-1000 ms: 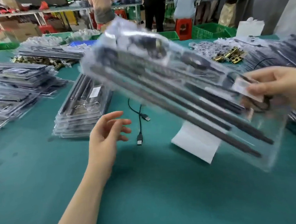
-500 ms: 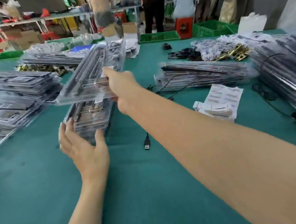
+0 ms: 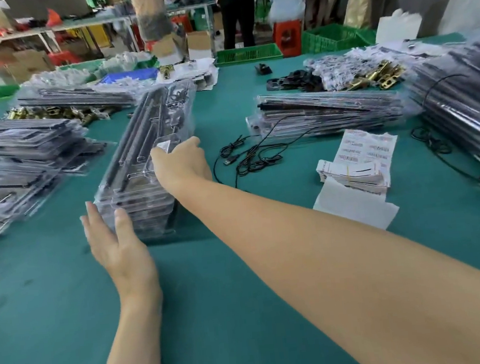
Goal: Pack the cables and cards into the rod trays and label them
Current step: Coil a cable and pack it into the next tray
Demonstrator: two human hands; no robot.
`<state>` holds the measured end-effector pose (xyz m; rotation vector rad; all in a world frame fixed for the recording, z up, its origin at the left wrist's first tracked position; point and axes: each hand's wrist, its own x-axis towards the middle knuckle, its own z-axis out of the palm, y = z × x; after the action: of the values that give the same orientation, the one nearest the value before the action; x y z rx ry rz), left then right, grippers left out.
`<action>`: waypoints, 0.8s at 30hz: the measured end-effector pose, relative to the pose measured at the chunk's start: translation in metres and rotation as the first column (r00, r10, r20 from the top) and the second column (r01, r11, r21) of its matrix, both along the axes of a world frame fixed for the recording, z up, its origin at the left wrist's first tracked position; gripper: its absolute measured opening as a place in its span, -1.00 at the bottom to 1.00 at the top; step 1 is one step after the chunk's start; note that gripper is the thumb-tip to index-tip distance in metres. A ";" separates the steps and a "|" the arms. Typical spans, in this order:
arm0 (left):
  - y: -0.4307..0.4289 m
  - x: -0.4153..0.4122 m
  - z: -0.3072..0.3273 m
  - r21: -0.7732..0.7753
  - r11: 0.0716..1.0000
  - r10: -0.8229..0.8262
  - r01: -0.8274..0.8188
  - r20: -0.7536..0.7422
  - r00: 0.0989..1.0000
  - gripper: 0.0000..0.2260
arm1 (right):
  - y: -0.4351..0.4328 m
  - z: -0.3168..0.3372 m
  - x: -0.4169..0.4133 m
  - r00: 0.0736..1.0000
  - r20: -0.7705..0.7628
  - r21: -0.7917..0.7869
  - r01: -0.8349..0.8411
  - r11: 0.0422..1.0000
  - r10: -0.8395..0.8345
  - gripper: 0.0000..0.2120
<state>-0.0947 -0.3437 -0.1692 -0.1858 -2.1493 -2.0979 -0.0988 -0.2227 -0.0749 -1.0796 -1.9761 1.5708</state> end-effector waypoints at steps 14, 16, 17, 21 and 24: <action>-0.002 -0.002 -0.004 -0.092 0.994 0.054 -0.061 -0.074 0.996 -0.40 | 0.007 -0.005 0.016 1.000 0.008 0.057 -0.005 0.998 0.004 -0.36; 0.000 -0.001 -0.003 -0.098 0.992 0.071 -0.083 -0.121 0.990 -0.42 | 0.017 0.001 0.033 0.999 -0.041 0.126 -0.005 0.992 0.011 -0.38; 0.000 0.000 -0.002 -0.097 0.990 0.090 -0.105 -0.147 0.985 -0.43 | 0.024 0.002 0.045 0.997 -0.070 0.184 -0.010 0.983 0.023 -0.41; 0.001 0.008 0.002 -0.095 0.961 0.210 -0.259 -0.358 0.910 -0.52 | 0.064 -0.004 0.122 0.986 -0.161 0.556 0.047 0.830 0.052 -0.72; 0.009 0.020 0.010 -0.075 0.962 0.171 -0.264 -0.588 0.790 -0.66 | 0.098 -0.023 0.201 0.986 -0.167 0.696 0.139 0.704 -0.030 -0.86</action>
<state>-0.0749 -0.3352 -0.1593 -0.4946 -1.8426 -1.4869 0.1027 -0.1246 -0.0983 -0.6873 -2.0997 0.6701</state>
